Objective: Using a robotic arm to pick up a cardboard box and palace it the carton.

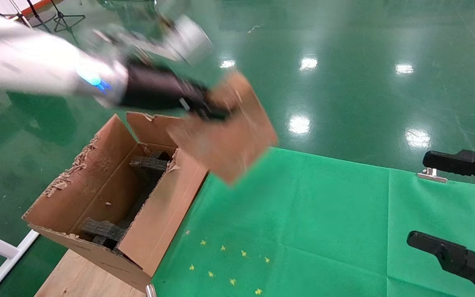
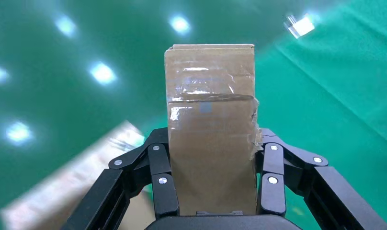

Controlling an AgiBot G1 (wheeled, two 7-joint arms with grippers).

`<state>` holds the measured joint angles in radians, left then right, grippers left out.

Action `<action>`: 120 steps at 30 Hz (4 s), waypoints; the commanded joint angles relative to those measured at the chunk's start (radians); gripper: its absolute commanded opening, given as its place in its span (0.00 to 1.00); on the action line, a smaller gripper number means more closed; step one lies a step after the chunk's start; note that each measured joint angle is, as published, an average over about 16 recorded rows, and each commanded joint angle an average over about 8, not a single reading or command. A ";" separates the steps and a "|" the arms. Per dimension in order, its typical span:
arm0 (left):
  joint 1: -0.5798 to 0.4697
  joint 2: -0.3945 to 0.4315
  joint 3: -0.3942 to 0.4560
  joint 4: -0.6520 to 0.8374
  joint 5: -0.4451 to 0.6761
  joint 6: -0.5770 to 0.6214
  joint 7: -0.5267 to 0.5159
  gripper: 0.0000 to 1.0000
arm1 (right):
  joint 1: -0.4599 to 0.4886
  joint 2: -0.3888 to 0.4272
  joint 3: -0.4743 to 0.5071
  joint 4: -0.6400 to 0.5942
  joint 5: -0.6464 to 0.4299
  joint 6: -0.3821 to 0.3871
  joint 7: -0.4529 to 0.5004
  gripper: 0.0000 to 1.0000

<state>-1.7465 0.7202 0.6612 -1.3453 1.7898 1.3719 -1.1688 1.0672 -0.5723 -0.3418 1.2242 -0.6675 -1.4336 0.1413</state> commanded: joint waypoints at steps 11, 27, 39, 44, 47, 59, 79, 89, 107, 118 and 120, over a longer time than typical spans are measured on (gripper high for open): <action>-0.014 -0.254 -0.061 0.033 0.089 -0.054 0.131 0.00 | 0.000 0.000 0.000 0.000 0.000 0.000 0.000 1.00; 0.251 -0.337 -0.042 0.370 0.023 -0.278 0.248 0.00 | 0.000 0.000 0.000 0.000 0.000 0.000 0.000 1.00; 0.318 -0.241 -0.015 0.614 0.029 -0.393 0.407 0.00 | 0.000 0.000 0.000 0.000 0.000 0.000 0.000 1.00; 0.333 -0.182 -0.007 0.729 0.022 -0.427 0.478 0.00 | 0.000 0.000 0.000 0.000 0.000 0.000 0.000 1.00; 0.340 -0.144 -0.002 0.795 0.025 -0.453 0.503 0.00 | 0.000 0.000 0.000 0.000 0.000 0.000 0.000 1.00; 0.316 -0.043 0.013 0.999 0.057 -0.516 0.467 1.00 | 0.000 0.000 0.000 0.000 0.000 0.000 0.000 1.00; 0.318 -0.053 0.015 0.981 0.065 -0.498 0.470 1.00 | 0.000 0.000 0.000 0.000 0.000 0.000 0.000 1.00; 0.296 -0.072 0.000 0.908 0.041 -0.481 0.483 1.00 | 0.000 0.000 0.000 0.000 0.000 0.000 0.000 1.00; 0.371 -0.264 -0.133 0.490 -0.250 -0.356 0.455 1.00 | 0.000 0.000 0.000 0.000 0.000 0.000 0.000 1.00; 0.409 -0.253 -0.160 0.435 -0.341 -0.305 0.510 1.00 | 0.000 0.000 0.000 -0.001 0.001 0.001 0.000 1.00; 0.419 -0.248 -0.169 0.422 -0.367 -0.289 0.527 1.00 | 0.000 0.000 0.000 -0.001 0.001 0.001 0.000 1.00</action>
<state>-1.3278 0.4722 0.4925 -0.9238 1.4223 1.0833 -0.6414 1.0668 -0.5720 -0.3419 1.2237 -0.6669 -1.4330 0.1411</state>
